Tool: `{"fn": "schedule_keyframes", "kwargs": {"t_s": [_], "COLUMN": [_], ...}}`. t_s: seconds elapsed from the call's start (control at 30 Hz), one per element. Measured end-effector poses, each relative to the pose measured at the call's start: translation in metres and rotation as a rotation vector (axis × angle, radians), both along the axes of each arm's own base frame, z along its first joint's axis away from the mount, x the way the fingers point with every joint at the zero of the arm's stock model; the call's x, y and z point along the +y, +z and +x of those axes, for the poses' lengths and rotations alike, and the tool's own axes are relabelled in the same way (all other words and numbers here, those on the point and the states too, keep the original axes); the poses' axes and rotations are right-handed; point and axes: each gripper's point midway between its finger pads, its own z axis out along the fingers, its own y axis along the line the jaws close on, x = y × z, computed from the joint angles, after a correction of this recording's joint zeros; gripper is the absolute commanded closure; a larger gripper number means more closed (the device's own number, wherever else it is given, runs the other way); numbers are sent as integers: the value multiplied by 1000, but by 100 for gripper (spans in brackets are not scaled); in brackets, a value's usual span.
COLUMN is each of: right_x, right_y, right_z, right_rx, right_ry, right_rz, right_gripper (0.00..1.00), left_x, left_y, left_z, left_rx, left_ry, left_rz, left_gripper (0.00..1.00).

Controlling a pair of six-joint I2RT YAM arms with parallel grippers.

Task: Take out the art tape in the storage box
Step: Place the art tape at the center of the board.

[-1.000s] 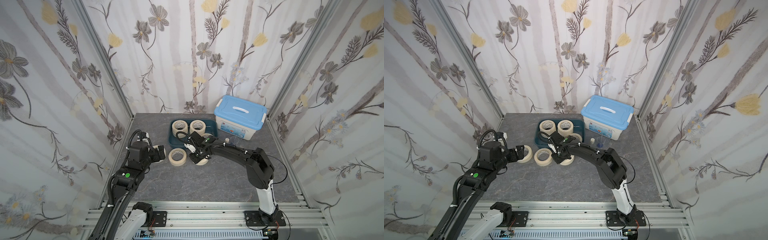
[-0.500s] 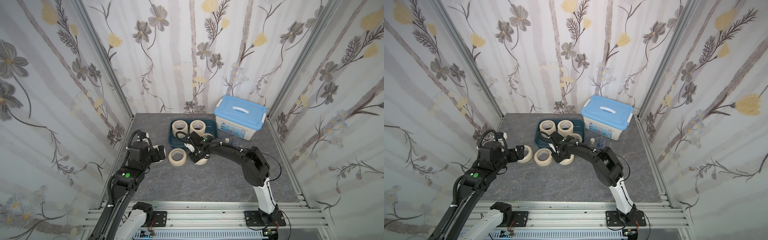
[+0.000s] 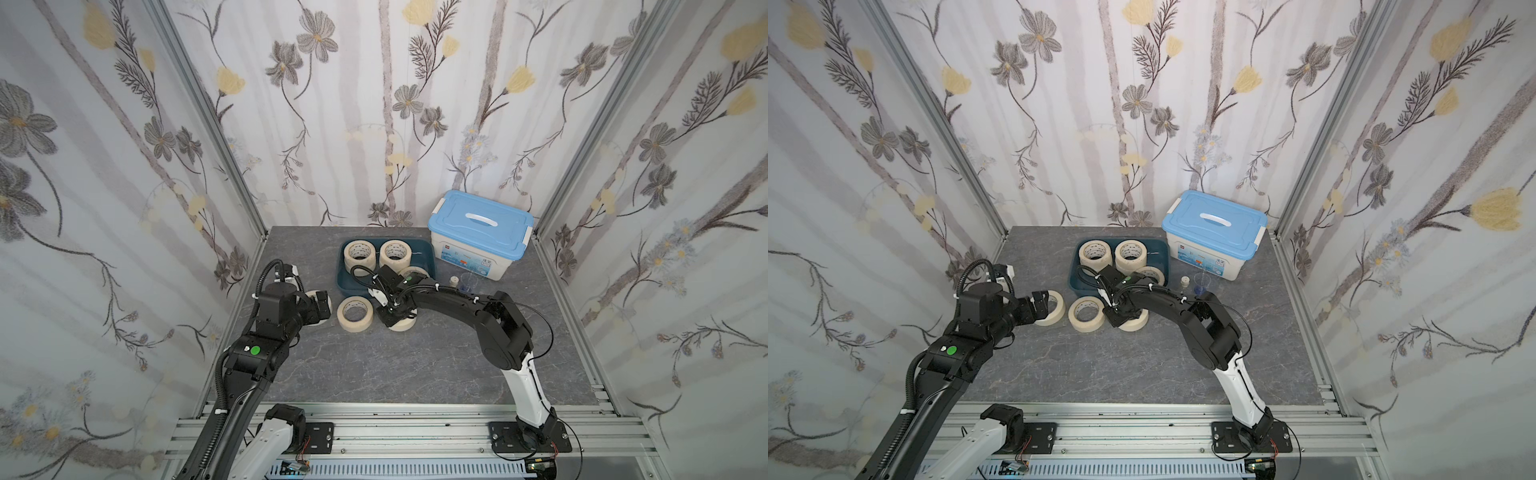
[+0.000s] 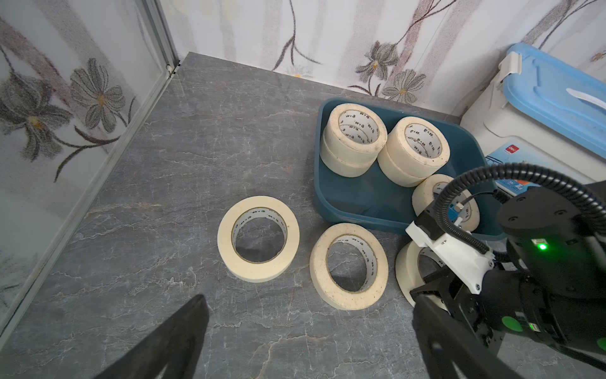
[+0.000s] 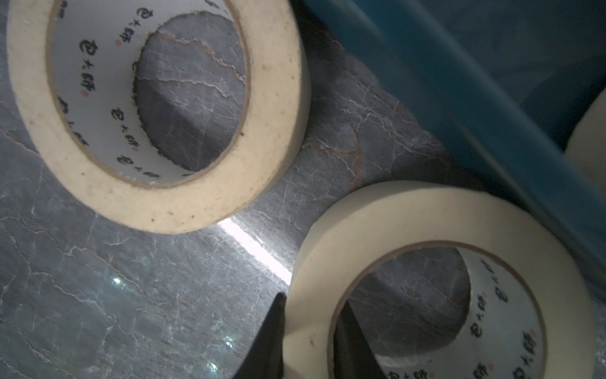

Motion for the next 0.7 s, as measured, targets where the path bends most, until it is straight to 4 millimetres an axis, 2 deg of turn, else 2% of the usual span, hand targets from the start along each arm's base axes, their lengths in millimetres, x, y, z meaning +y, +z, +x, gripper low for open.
{"fn": "schedule_keyframes", "kwargs": {"t_s": [0.4, 0.5, 0.7], "right_x": [0, 0, 2], "right_y": [8, 17, 46], "right_z": [6, 5, -4], "right_rx": [6, 1, -4], "right_ry": [-20, -21, -2], "right_rz": [42, 59, 128], "right_gripper": [62, 58, 57], "left_x": [1, 1, 0], "left_y": [0, 0, -1], "left_z": [0, 0, 1], "left_rx": [2, 2, 4], "left_ry": [2, 2, 2], "left_rz": [1, 1, 1], "left_gripper": [0, 0, 0]}}
